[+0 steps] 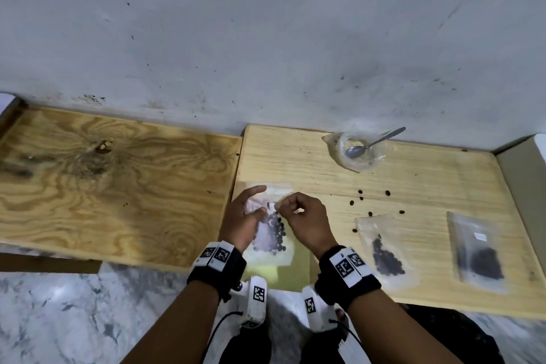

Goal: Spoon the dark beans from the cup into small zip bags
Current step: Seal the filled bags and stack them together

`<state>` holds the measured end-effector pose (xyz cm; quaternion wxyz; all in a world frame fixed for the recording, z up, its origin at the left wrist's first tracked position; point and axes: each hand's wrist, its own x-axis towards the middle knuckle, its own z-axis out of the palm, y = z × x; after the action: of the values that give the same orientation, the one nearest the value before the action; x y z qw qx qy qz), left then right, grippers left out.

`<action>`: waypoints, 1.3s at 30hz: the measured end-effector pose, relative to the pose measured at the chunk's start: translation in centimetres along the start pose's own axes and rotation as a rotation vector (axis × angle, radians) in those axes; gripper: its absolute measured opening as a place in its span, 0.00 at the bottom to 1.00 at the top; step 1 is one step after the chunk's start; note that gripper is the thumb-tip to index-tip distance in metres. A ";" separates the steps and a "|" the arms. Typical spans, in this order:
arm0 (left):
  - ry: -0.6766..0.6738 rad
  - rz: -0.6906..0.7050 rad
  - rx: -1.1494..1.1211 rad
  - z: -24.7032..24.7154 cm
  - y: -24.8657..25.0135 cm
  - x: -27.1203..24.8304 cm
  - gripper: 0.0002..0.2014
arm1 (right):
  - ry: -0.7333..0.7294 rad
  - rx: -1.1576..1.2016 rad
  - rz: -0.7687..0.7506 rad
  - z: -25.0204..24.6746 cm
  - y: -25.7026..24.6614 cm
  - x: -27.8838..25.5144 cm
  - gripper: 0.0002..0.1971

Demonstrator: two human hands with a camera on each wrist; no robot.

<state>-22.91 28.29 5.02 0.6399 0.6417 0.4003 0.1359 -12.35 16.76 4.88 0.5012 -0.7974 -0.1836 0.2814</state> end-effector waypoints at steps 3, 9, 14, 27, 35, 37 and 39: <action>-0.057 0.030 0.023 0.4 0.8 -0.3 0.28 | 0.041 -0.100 -0.009 -0.3 -0.3 0.2 0.08; -0.089 0.045 0.021 0.9 1.1 -0.4 0.27 | 0.107 -0.195 0.068 -0.5 -1.7 -0.6 0.08; -0.089 0.032 -0.058 1.2 1.1 -0.6 0.27 | 0.218 -0.166 0.110 0.4 -2.2 -1.5 0.05; -0.057 0.056 -0.034 0.9 0.7 -0.8 0.13 | 0.253 0.215 0.183 -0.8 -1.1 -1.3 0.23; -0.047 0.016 -0.034 0.2 1.0 -0.3 0.12 | 0.287 0.238 0.110 -0.3 -1.5 -1.5 0.24; -0.035 0.031 -0.053 0.1 1.2 -0.2 0.10 | 0.277 0.239 0.096 -0.2 -1.5 -1.5 0.22; -0.020 0.060 -0.039 0.0 1.5 -0.2 0.08 | 0.259 0.251 0.088 -0.3 -1.4 -1.3 0.20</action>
<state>-22.55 28.33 6.49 0.6519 0.6422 0.3717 0.1565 -13.15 16.41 6.61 0.6036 -0.7654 -0.0460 0.2184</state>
